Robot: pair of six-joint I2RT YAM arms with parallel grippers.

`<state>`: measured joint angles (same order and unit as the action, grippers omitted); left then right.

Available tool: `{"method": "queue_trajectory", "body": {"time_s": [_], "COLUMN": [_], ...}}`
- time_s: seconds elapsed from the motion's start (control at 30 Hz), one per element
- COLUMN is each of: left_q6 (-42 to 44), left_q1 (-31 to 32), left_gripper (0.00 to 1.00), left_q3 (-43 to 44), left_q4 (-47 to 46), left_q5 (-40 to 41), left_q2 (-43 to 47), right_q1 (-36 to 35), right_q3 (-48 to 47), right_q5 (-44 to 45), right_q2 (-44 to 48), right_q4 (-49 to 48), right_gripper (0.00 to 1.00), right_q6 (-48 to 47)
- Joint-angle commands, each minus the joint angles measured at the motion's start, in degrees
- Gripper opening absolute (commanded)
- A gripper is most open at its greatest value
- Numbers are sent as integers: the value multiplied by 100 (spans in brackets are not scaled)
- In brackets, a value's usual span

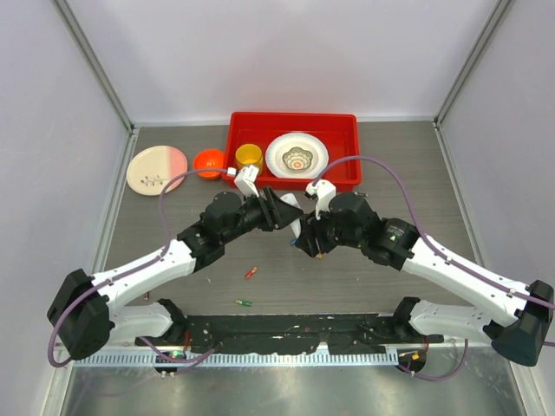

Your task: Load the batteries into the remote control

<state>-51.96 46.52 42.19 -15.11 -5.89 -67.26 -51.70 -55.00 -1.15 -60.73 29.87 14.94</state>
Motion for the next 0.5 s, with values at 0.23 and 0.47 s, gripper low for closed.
{"method": "queue_trajectory", "body": {"time_s": [0.23, 0.47], "left_q6": [-130, -182], "left_q1": [41, 41], "left_gripper": [48, 23], "left_q3": [96, -97], "left_q4": [-747, -984], "left_q5": [-228, -307], "left_q2": [-199, -156], "right_q1": [-59, -50], "right_q3": [-248, -204], "right_q5": [97, 97], "right_q2": [26, 70], "right_q4": [-139, -113], "right_gripper": [1, 1], "right_q6": [-88, -114]}}
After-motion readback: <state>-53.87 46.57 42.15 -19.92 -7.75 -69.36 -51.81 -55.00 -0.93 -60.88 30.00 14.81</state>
